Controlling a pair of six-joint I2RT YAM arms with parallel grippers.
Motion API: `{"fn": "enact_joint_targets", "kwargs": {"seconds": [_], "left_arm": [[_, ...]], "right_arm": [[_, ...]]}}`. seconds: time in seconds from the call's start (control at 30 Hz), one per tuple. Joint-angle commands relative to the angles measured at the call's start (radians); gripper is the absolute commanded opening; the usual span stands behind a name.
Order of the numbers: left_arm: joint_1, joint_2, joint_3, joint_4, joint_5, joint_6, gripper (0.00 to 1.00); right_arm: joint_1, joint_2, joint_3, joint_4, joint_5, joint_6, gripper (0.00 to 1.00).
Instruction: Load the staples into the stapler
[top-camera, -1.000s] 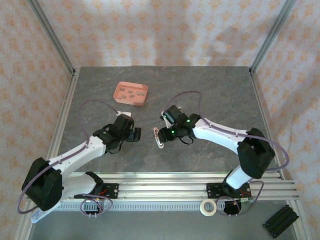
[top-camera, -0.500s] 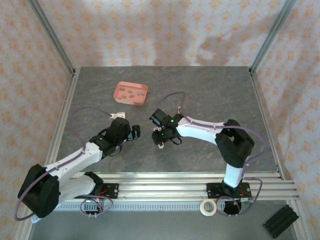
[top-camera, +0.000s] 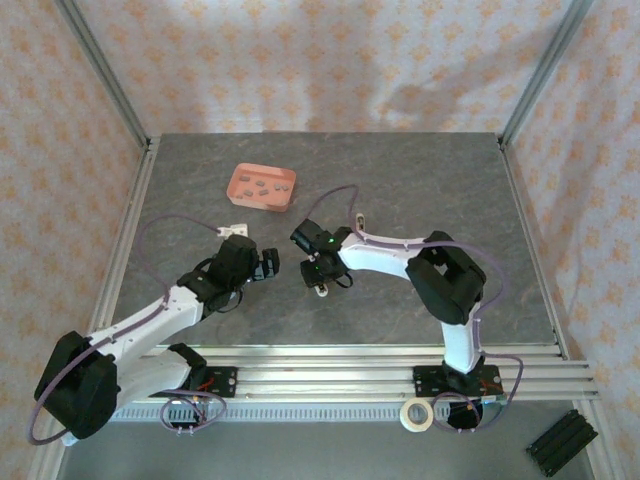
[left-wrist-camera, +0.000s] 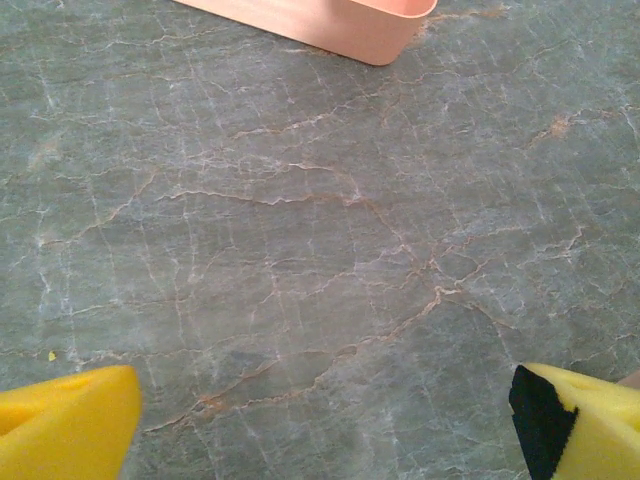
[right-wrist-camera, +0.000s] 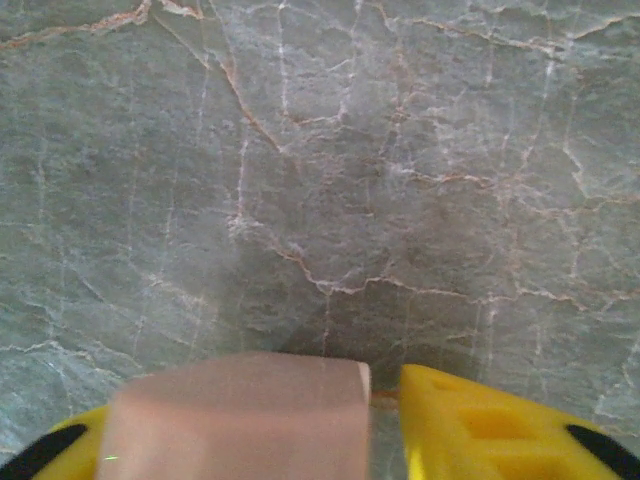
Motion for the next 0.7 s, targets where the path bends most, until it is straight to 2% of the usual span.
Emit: {"fn": "enact_joint_targets", "kwargs": {"seconds": [0.0, 0.1, 0.2, 0.43, 0.67], "left_arm": [[0.011, -0.014, -0.009, -0.025, -0.049, 0.007, 0.97], [0.011, -0.012, -0.002, -0.037, -0.051, 0.017, 0.97], [0.012, -0.011, -0.012, 0.005, -0.007, 0.055, 0.97], [0.012, -0.005, -0.028, 0.084, 0.029, 0.072, 0.97], [0.013, 0.068, -0.003, 0.134, 0.108, 0.095, 0.96]], "right_arm": [[0.004, 0.015, 0.028, 0.001, 0.067, 0.023, 0.34], [0.001, -0.009, 0.019, 0.003, 0.1, 0.032, 0.31], [-0.035, -0.059, -0.004, -0.004, 0.099, 0.043, 0.3], [-0.247, -0.192, -0.056, -0.05, 0.088, -0.029, 0.29], [-0.416, -0.064, 0.065, -0.158, 0.111, -0.138, 0.29]]}}
